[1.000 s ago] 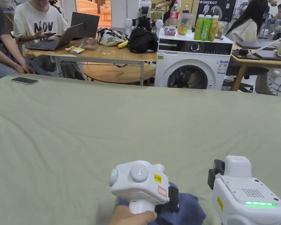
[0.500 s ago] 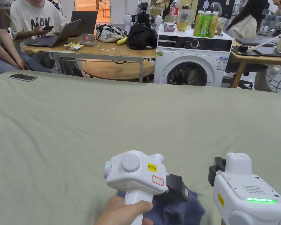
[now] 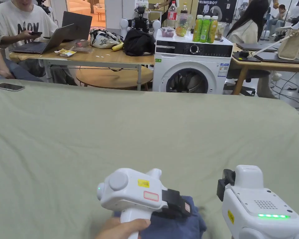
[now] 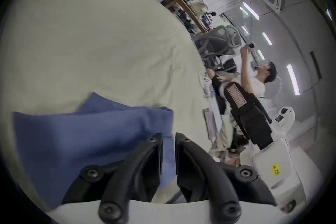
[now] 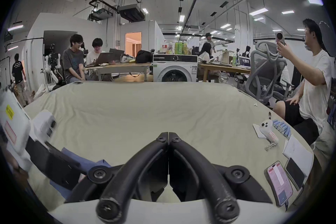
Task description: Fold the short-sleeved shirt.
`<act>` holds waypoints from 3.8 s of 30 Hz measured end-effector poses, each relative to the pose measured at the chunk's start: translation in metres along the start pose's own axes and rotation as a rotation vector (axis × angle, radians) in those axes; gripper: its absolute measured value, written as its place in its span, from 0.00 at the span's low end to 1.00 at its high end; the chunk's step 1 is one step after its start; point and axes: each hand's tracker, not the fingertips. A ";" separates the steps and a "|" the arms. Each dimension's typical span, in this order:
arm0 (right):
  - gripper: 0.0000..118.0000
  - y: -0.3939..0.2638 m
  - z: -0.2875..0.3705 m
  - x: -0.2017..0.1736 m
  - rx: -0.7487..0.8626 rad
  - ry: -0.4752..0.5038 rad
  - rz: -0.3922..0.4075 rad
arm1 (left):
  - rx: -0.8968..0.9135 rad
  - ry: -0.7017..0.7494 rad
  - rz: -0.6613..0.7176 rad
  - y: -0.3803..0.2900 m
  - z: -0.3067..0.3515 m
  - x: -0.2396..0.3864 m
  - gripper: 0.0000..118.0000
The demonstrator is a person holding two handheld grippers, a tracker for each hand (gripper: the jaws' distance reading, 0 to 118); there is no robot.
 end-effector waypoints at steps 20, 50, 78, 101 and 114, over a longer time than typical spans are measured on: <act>0.00 0.002 -0.001 0.004 0.001 -0.018 0.003 | 0.176 0.204 -0.149 -0.002 0.011 0.005 0.00; 0.00 0.011 0.007 -0.039 0.085 0.042 0.001 | 1.110 0.903 -0.593 -0.053 0.190 0.000 0.00; 0.00 -0.063 -0.037 -0.060 -0.493 0.154 0.023 | 0.390 0.109 0.086 -0.036 0.195 -0.115 0.58; 0.00 -0.064 -0.036 -0.058 -0.486 0.161 0.008 | 0.095 -0.193 0.180 -0.022 0.095 -0.143 0.61; 0.00 -0.066 -0.028 -0.057 -0.452 0.166 0.006 | 0.119 -0.056 0.149 -0.028 0.098 -0.131 0.18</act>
